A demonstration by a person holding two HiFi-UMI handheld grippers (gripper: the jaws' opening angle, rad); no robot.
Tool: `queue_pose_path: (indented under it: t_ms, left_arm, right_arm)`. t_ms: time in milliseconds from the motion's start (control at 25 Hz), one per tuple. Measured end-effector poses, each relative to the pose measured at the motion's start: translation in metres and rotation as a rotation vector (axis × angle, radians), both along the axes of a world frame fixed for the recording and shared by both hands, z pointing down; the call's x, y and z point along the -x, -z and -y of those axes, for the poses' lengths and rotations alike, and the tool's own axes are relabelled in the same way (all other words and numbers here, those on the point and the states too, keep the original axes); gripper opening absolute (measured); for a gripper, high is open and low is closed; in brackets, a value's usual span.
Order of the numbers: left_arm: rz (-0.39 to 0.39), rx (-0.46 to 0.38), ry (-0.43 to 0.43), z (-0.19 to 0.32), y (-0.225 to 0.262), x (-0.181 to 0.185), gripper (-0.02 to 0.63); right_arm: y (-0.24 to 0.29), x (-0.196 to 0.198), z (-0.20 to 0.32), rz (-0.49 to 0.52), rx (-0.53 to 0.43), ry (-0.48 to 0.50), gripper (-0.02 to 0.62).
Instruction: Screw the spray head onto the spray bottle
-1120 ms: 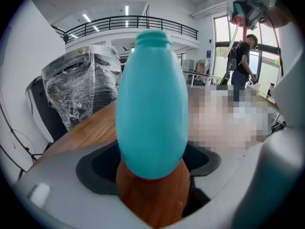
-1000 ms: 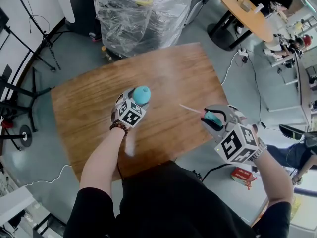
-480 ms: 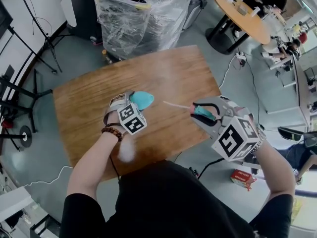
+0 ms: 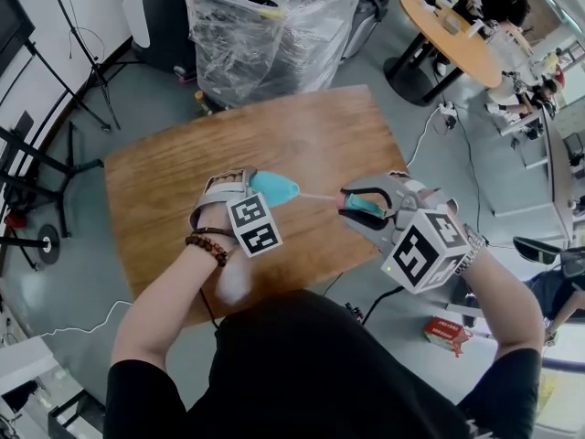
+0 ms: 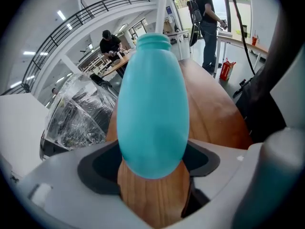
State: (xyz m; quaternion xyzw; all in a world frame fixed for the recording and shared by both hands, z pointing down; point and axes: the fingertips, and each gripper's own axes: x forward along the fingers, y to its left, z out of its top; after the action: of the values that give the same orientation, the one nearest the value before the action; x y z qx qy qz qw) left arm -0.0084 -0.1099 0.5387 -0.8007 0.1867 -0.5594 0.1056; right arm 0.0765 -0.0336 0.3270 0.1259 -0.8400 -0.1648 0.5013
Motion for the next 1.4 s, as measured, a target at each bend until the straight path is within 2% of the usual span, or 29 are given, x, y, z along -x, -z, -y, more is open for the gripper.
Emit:
queue_pose_path:
  t_ms: [520, 1000, 1240, 1400]
  left_arm:
    - [-0.019, -0.008, -0.087, -0.032, 0.045, -0.031, 0.419]
    - [-0.068, 0.033, -0.109, -0.05, 0.051, -0.049, 0.419]
    - [-0.093, 0.074, -0.113, -0.063, 0.044, -0.058, 0.419]
    - [-0.09, 0.116, -0.106, -0.073, 0.033, -0.061, 0.416]
  right_arm:
    - [-0.025, 0.015, -0.01, -0.016, 0.023, 0.098, 0.121]
    - [-0.042, 0.013, -0.013, -0.049, 0.049, 0.13, 0.121]
    - [-0.046, 0.015, -0.02, -0.112, 0.088, 0.149, 0.121]
    - [-0.057, 0.014, -0.026, -0.211, 0.068, 0.203, 0.121]
